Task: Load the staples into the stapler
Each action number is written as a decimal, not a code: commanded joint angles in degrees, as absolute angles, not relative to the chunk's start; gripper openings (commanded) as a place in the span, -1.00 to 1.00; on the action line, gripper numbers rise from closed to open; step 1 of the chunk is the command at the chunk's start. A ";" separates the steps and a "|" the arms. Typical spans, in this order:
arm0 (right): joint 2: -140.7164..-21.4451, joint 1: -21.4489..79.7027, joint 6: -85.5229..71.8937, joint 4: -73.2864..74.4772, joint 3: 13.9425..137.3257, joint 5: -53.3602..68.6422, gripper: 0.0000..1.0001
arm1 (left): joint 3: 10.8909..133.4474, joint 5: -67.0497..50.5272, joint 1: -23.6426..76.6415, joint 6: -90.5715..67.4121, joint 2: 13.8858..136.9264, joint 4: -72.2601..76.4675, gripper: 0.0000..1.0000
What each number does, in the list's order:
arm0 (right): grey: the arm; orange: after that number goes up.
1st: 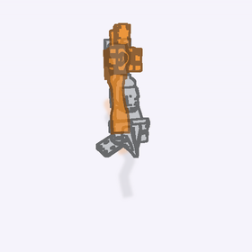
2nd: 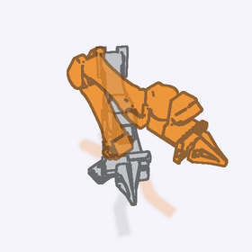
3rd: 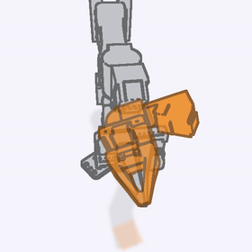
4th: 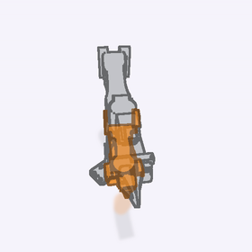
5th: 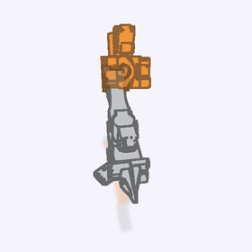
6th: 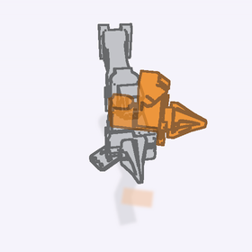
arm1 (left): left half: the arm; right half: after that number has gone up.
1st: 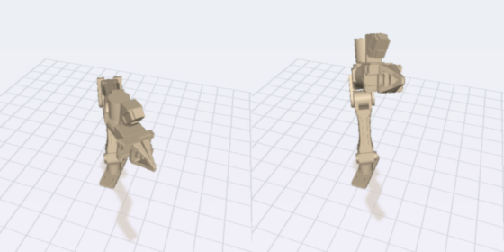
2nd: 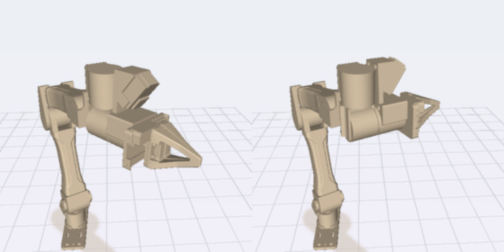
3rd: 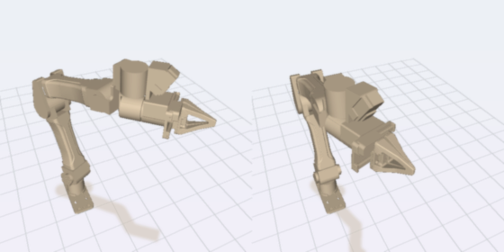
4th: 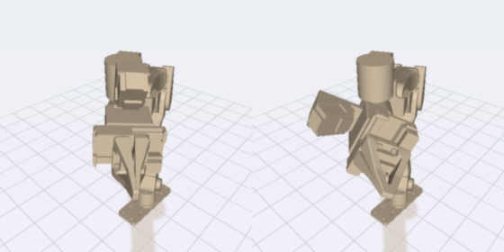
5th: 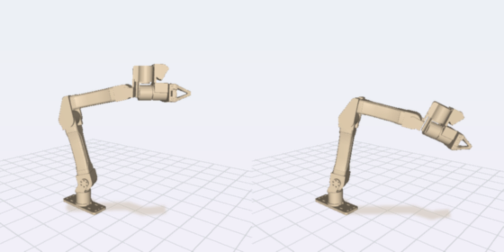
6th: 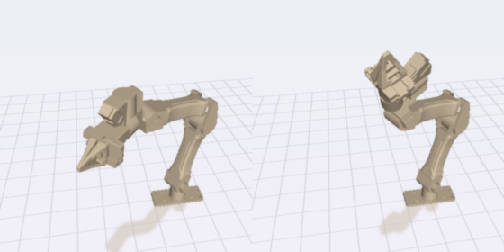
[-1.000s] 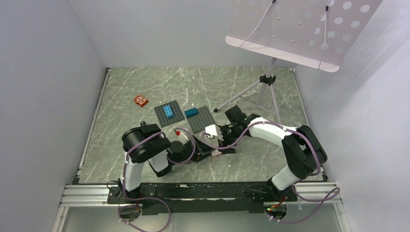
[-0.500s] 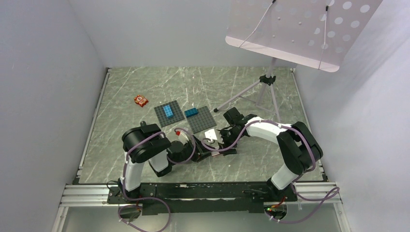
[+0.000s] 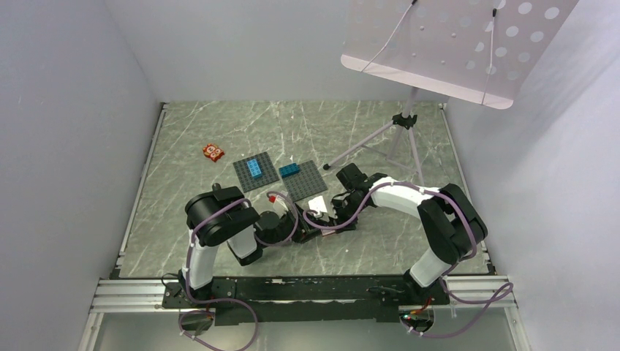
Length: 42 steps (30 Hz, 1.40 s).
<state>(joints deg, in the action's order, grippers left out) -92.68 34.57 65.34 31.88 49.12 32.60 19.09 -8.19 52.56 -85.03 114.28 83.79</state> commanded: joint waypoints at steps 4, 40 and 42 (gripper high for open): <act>-93.38 35.36 64.14 31.45 49.81 32.01 -0.08 | 21.25 -9.61 52.84 -84.49 114.97 88.85 0.16; -85.72 23.71 25.97 37.48 59.77 33.25 0.26 | 21.35 0.86 55.70 -51.17 80.50 34.84 0.45; -88.96 23.25 18.80 39.24 61.91 30.50 0.14 | 27.90 8.36 59.35 -41.22 76.03 19.16 0.51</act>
